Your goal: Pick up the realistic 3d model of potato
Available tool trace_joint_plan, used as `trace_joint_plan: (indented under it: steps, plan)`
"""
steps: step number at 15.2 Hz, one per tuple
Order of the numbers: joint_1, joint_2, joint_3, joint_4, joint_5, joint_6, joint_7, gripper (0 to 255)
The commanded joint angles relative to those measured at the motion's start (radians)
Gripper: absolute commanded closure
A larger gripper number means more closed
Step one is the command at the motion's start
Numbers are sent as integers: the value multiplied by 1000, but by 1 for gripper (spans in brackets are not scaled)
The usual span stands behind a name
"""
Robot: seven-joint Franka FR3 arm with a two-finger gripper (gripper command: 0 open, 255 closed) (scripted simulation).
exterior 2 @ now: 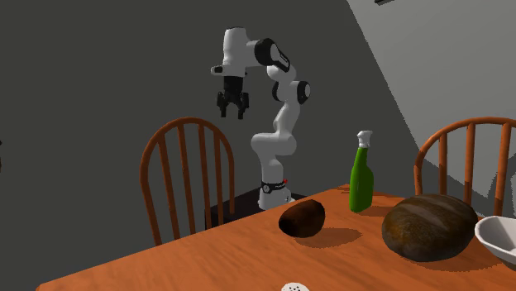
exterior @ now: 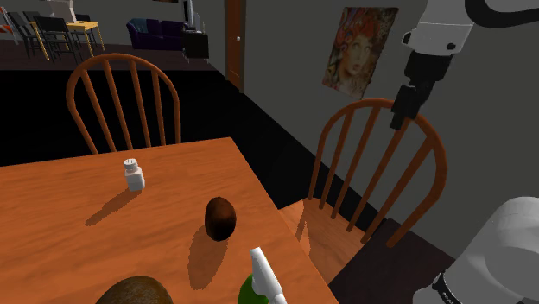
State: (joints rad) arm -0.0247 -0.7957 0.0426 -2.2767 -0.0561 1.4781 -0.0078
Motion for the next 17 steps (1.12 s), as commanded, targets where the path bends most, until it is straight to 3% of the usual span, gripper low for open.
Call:
trace_joint_plan:
  steps: [1,9,17]
  plan:
    - [0,0,0,0,0,0,0,0]
    - [38,68,129,-84,146,151,190,0]
    - [70,216,265,-90,266,329,365,0]
